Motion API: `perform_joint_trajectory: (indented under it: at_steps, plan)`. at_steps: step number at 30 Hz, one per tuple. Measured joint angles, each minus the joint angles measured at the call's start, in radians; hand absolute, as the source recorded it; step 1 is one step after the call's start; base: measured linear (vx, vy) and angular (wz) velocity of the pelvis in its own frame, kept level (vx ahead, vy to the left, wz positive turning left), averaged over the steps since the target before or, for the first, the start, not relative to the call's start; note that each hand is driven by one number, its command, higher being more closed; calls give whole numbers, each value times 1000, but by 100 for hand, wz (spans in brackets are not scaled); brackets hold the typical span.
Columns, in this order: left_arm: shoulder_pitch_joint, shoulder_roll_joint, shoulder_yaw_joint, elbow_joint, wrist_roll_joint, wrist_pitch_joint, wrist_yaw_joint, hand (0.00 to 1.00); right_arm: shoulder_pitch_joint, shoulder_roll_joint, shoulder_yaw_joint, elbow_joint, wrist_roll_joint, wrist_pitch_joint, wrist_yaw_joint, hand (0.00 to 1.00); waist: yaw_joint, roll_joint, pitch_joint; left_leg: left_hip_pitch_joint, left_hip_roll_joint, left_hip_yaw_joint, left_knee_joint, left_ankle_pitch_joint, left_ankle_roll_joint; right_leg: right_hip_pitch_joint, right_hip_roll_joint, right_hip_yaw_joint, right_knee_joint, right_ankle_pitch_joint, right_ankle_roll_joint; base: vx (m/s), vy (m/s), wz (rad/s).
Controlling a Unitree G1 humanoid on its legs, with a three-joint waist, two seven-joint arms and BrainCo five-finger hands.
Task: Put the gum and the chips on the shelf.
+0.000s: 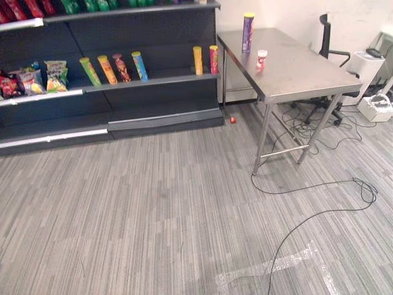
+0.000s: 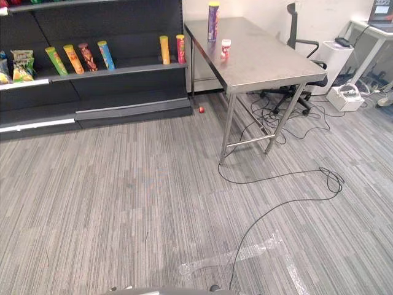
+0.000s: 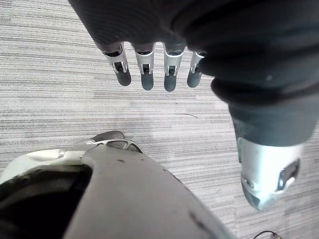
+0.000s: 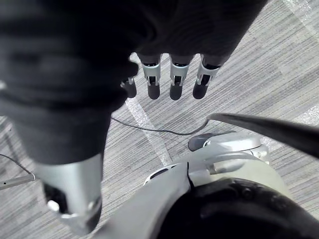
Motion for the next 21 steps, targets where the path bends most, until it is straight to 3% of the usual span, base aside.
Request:
perform_joint_trajectory:
  at_steps: [13,21]
  plan:
    - [-11,0,-1,0,0,-9,0,0,-28,-1,5,-4,-39,-24,-6,0,-1,0,31,25,9,15,-6,-9,-18,31,6,-10,-19,1,7,-29,-31,0]
    - [-9,-1,-9,1,-2,-10,4,0,-11,-1,22,-11,30,-30,-15,0,-2,-6,35,29,13,44,-7,-11,-21,30,11,4,-32,-1,14,-82,-30,-9]
